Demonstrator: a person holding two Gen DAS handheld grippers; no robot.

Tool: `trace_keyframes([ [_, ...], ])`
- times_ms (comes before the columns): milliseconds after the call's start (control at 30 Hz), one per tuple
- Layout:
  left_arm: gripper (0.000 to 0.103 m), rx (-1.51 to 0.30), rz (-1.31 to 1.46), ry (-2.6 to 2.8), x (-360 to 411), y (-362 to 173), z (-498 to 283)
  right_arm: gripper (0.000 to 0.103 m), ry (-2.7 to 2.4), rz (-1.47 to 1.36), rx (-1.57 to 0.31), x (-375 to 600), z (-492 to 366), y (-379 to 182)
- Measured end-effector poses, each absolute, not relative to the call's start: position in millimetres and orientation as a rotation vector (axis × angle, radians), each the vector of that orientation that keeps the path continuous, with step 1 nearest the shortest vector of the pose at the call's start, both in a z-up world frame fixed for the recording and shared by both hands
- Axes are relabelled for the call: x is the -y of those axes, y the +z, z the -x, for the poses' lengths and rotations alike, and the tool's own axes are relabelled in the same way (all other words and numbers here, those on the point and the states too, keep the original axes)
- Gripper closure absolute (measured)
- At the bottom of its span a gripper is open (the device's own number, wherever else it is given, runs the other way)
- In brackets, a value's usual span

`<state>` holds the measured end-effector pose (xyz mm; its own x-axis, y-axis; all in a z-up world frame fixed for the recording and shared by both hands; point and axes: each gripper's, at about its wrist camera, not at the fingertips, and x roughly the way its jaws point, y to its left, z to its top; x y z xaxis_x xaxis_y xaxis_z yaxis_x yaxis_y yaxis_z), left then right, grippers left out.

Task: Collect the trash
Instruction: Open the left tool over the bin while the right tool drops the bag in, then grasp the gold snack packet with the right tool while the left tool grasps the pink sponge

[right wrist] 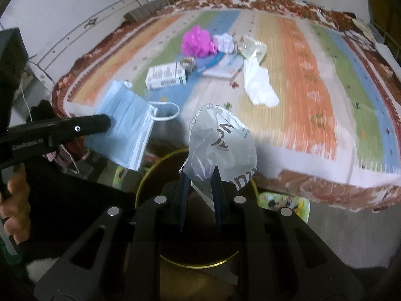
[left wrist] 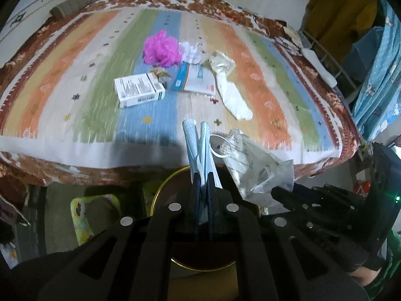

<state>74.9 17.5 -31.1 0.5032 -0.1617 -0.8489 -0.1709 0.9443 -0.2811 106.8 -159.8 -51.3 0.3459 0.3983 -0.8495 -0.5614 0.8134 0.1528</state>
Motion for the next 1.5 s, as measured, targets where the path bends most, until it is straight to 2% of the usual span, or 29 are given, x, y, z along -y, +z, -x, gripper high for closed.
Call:
trace_keyframes([
  [533,0.098,-1.181,0.352,0.000,-4.5,-62.0,-75.3,0.086,0.546,0.175,-1.223,161.5,-103.3,-92.4],
  [600,0.098,-1.182,0.352,0.000,-4.2,-62.6,-76.1,0.083,0.549,0.162,-1.240,161.7,-104.6,-94.0],
  [667,0.088,-1.192,0.363,-0.011,-4.1,-64.2,-77.6,0.073,0.546,0.137,-1.244,164.4,-107.2,-93.8],
  [700,0.074,-1.194,0.370,-0.008,-4.6,-65.4,-78.2,0.070,0.544,0.125,-1.240,165.8,-108.3,-92.5],
  [733,0.069,-1.190,0.370,0.003,-5.8,-65.2,-78.3,0.066,0.544,0.114,-1.237,167.0,-109.2,-91.3],
  [800,0.068,-1.180,0.381,0.022,-10.4,-64.0,-78.8,0.060,0.548,0.108,-1.228,167.0,-109.1,-89.4],
  [1000,0.055,-1.141,0.429,0.040,-25.8,-55.0,-80.6,0.052,0.566,0.107,-1.189,165.4,-110.1,-81.9],
  [1033,0.052,-1.137,0.430,0.043,-27.7,-53.7,-81.5,0.048,0.575,0.100,-1.180,165.2,-110.7,-79.8],
  [1333,0.032,-1.112,0.293,0.098,-43.7,-35.7,-103.2,0.034,0.599,0.101,-1.087,164.5,-124.0,-56.2],
  [1500,0.028,-1.105,0.273,0.123,-54.9,-30.1,-118.9,0.027,0.612,0.094,-1.065,162.6,-142.2,-44.3],
])
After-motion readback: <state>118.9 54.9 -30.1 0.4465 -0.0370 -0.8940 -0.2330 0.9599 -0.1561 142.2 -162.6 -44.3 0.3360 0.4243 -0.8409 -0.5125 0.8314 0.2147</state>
